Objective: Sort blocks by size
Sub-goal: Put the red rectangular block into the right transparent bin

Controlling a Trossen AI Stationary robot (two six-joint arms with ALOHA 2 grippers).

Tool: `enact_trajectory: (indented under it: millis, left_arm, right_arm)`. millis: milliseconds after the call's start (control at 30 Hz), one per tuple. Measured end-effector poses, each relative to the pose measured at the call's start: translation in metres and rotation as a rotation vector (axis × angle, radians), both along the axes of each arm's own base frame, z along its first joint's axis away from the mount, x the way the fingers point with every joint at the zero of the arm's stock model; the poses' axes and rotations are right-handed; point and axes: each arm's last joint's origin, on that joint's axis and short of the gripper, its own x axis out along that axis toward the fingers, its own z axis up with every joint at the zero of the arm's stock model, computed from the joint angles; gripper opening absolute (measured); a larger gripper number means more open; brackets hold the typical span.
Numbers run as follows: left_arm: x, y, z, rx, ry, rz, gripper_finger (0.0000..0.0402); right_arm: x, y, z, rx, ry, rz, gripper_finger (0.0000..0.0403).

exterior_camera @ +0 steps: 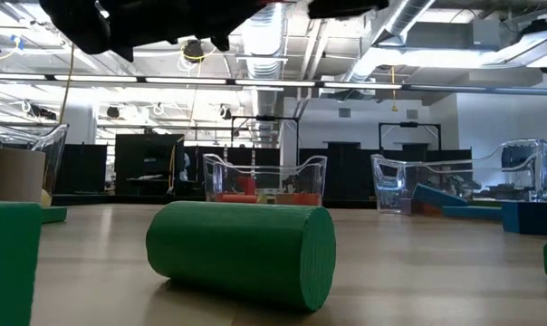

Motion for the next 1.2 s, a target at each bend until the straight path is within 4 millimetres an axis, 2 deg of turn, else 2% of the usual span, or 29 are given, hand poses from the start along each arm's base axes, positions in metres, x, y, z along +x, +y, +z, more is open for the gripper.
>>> enact_trajectory:
  millis: [267, 500, 867, 1200]
  left_arm:
    - [0.001, 0.000, -0.004, -0.008, 0.039, -0.005, 0.0054]
    - [0.001, 0.000, -0.005, -0.010, 0.055, -0.007, 0.0054]
    - [0.001, 0.000, -0.005, -0.006, 0.051, -0.007, 0.0054]
    - [0.001, 0.000, -0.005, -0.002, 0.050, -0.008, 0.0054]
  right_arm:
    - [0.022, 0.001, -0.005, -0.084, -0.090, -0.006, 0.0260]
    - [0.026, 0.001, -0.001, -0.081, -0.153, -0.014, 0.0255]
    - [0.035, -0.005, -0.011, -0.050, -0.147, -0.005, 0.0175]
    - [0.036, -0.004, -0.010, -0.042, -0.160, 0.024, 0.0121]
